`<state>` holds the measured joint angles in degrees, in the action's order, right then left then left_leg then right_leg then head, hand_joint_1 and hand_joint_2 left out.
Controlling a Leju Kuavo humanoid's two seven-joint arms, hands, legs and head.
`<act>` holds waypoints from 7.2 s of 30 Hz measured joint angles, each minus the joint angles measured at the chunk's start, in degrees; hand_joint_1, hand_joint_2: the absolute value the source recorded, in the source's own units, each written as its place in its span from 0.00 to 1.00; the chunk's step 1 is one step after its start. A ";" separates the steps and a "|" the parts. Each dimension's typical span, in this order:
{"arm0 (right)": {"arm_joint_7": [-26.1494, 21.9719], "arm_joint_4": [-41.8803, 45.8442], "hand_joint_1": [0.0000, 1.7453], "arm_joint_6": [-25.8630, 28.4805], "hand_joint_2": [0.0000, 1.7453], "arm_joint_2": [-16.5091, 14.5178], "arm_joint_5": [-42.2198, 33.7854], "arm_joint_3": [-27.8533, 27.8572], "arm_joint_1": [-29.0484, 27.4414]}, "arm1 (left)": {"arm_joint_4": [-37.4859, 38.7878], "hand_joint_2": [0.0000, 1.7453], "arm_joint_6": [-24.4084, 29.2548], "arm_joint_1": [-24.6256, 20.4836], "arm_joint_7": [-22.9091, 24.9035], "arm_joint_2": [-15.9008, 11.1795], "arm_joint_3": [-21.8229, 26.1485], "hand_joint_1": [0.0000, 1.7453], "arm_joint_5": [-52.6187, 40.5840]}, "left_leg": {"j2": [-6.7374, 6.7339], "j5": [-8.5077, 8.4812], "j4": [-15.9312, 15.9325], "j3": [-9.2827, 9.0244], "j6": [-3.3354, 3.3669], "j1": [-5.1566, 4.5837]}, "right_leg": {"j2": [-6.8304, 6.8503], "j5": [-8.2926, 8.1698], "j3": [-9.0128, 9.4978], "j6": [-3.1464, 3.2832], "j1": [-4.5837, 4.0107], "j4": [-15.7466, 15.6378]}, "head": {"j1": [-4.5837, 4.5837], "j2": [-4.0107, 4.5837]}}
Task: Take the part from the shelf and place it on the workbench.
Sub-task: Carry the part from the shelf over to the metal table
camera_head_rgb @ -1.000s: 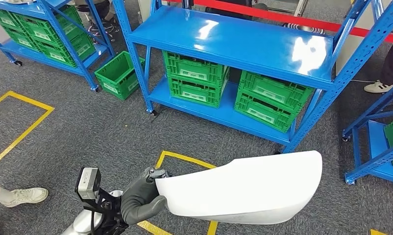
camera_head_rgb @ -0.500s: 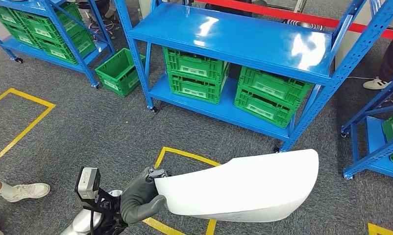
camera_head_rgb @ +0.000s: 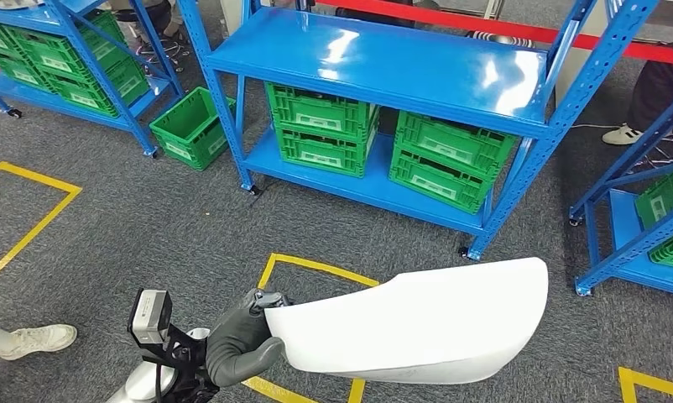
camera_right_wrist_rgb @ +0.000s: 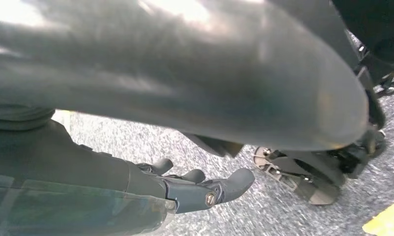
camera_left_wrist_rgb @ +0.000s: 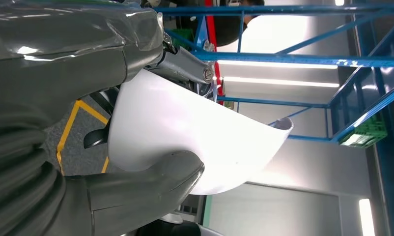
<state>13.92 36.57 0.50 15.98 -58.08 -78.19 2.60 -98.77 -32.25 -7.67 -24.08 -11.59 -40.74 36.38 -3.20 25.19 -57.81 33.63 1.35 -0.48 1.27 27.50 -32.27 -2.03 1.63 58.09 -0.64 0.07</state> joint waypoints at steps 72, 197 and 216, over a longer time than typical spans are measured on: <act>1.04 -1.36 0.00 1.58 0.00 -1.38 3.85 2.35 0.60 | -0.58 1.00 0.14 0.80 -1.03 -0.31 1.37 1.00 -2.57 | 5.69 3.67 -4.05 -1.68 0.05 1.05 | -5.83 -2.79 -0.45 0.95 -0.41 -1.91 | 0.08 0.00; -1.72 -21.35 0.00 -2.65 0.00 -11.28 7.74 9.40 3.41 | -1.64 1.00 -1.68 0.09 -3.94 -1.11 1.87 1.00 -5.77 | 7.61 3.07 -0.83 -2.63 2.12 0.44 | -7.47 -3.48 -2.08 0.12 -0.53 -0.62 | -0.12 0.00; -0.96 -21.39 0.00 -2.40 0.00 -10.83 8.56 9.43 4.10 | -2.05 1.00 -1.72 1.19 -4.37 -1.07 2.89 1.00 -6.37 | -1.67 3.14 -0.69 -2.12 -0.26 0.90 | 0.01 -2.41 -1.21 -0.67 0.27 -0.75 | -0.19 0.00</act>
<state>12.97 15.17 -1.91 5.16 -49.53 -68.76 6.70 -100.83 -33.97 -6.48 -28.45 -12.66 -37.85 30.01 -4.87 28.33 -58.50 31.51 1.10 0.42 1.28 25.08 -33.47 -2.70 1.90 57.35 -0.83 0.07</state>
